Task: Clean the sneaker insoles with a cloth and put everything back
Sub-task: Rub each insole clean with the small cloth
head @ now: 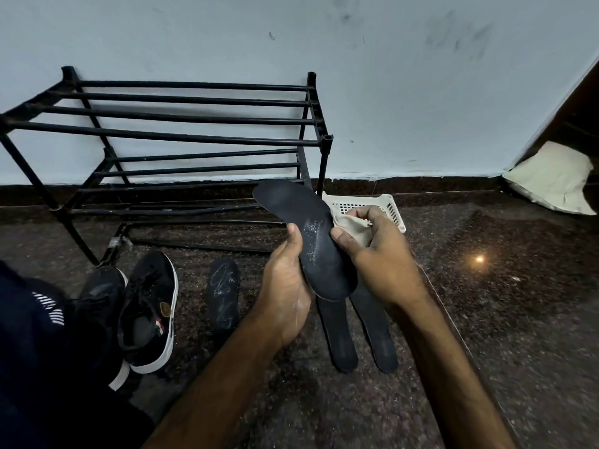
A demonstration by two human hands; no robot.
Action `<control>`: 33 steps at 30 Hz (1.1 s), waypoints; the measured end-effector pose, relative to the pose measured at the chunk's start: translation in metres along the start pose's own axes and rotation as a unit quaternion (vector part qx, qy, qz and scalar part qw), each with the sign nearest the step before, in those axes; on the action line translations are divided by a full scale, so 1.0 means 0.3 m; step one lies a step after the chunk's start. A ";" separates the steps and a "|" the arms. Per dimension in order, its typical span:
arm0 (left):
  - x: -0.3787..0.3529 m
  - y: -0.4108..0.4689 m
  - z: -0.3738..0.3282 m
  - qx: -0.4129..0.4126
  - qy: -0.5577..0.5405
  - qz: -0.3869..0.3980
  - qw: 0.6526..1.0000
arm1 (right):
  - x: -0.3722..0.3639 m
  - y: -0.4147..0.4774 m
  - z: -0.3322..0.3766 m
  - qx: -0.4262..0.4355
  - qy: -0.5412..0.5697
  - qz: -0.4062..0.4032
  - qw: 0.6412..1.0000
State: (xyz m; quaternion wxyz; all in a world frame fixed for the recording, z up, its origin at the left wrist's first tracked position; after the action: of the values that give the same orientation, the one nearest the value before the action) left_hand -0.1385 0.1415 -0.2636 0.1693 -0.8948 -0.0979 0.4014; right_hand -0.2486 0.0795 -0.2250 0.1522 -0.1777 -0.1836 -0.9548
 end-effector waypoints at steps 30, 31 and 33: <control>0.029 0.020 -0.036 0.032 -0.101 0.031 0.994 | 0.078 -0.009 0.068 0.045 0.102 -0.099 0.989; 0.035 0.023 -0.039 0.028 -0.109 0.024 0.993 | 0.084 -0.004 0.065 0.039 0.111 -0.083 0.990; 0.034 0.025 -0.042 0.024 -0.117 0.028 0.992 | 0.089 0.003 0.059 0.010 0.158 -0.031 0.987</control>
State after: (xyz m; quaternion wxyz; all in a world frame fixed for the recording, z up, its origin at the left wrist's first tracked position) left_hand -0.1222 0.1350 -0.2656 0.1666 -0.8396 -0.0826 0.5103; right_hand -0.2670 0.0798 -0.1988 0.1509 -0.0176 -0.1726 -0.9732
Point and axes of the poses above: each hand's wrist, its own y-axis towards the middle knuckle, its own x-axis out of the back of the hand, z = x × y, the point moved 4 cm from there along y, towards the middle knuckle, and after that the axes turned 14 degrees about x, right-handed, at the moved point
